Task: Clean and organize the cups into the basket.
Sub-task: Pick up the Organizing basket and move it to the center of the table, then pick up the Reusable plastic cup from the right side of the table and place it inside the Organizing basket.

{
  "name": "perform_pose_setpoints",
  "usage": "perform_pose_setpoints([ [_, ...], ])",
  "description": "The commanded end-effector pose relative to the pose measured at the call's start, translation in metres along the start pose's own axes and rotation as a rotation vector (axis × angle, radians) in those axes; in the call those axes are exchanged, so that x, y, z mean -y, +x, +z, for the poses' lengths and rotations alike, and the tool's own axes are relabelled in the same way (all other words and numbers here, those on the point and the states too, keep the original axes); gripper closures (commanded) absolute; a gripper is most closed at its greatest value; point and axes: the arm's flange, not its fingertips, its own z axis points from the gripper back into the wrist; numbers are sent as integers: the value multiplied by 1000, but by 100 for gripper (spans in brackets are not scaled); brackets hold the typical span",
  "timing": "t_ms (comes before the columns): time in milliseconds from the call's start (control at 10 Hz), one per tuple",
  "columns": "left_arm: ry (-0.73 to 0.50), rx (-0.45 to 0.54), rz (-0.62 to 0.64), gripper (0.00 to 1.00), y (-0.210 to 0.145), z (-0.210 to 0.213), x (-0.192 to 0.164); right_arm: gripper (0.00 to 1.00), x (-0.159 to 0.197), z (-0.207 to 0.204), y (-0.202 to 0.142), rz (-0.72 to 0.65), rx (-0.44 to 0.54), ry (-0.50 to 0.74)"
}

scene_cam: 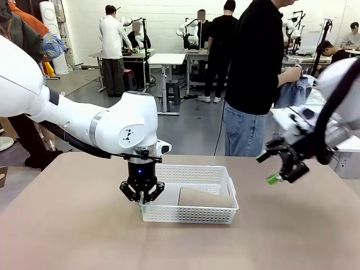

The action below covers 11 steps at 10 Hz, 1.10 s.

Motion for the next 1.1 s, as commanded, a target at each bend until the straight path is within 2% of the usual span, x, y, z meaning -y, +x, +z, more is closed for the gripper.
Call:
perform_pose_setpoints([
  [0, 4, 1, -1, 100, -2, -1, -1, 0, -20, 15, -50, 2, 211, -1],
  [400, 4, 1, -1, 100, -2, -1, -1, 0, -52, 35, -129, -81, 410, -53],
  [800, 4, 1, -1, 100, -2, -1, -1, 0, -84, 41, -192, -145, 576, -108],
  [900, 4, 1, -1, 100, -2, -1, -1, 0, -92, 43, -198, -131, 594, -127],
  [1000, 4, 1, -1, 100, -2, -1, -1, 0, -92, 43, -194, -136, 564, -138],
])
